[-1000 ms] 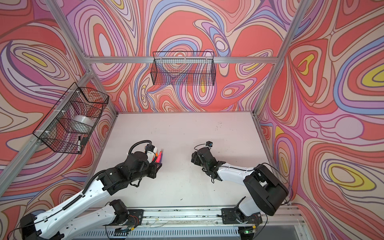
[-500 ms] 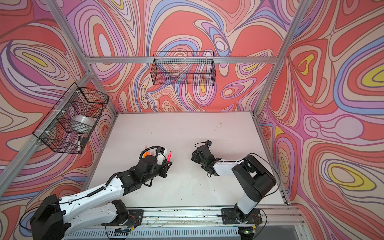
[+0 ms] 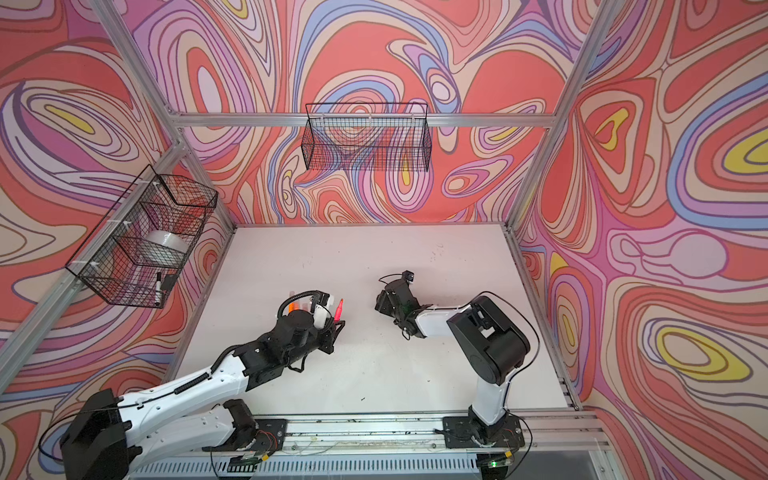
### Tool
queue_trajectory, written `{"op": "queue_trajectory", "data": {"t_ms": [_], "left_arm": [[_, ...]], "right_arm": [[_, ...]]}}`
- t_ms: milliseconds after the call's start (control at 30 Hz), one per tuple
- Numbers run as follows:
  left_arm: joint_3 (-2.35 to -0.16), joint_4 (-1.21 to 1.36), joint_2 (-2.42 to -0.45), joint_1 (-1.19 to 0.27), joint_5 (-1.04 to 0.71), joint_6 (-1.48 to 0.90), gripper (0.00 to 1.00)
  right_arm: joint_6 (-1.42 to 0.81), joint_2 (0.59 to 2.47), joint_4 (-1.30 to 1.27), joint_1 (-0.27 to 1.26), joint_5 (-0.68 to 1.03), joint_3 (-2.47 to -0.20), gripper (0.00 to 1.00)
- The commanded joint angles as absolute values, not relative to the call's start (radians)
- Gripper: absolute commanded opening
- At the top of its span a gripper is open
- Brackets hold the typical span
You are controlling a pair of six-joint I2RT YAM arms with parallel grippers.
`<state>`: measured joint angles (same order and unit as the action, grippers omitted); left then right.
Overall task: Insert the pens into the pen caps
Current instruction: 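Lower the right gripper over the translucent pink cap and grasp it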
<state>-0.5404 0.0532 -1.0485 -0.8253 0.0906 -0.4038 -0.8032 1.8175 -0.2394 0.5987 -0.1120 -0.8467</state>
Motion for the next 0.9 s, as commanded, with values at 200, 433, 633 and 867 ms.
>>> {"op": "queue_trajectory", "data": {"t_ms": [200, 433, 633, 867], "left_arm": [[-0.561, 0.060, -1.047, -0.827, 0.098, -0.404, 0.00], [-0.570, 0.054, -1.061, -0.828, 0.092, -0.406, 0.00], [-0.573, 0.054, -1.072, -0.828, 0.087, -0.407, 0.00], [-0.575, 0.054, -1.076, -0.828, 0.090, -0.409, 0.00]], "right_arm": [[-0.702, 1.862, 0.029, 0.595, -0.198, -0.951, 0.59], [-0.616, 1.856, 0.183, 0.596, -0.245, -1.022, 0.56], [-0.578, 1.907, 0.246, 0.597, -0.254, -1.091, 0.50], [-0.561, 1.957, 0.287, 0.596, -0.254, -1.142, 0.39]]}}
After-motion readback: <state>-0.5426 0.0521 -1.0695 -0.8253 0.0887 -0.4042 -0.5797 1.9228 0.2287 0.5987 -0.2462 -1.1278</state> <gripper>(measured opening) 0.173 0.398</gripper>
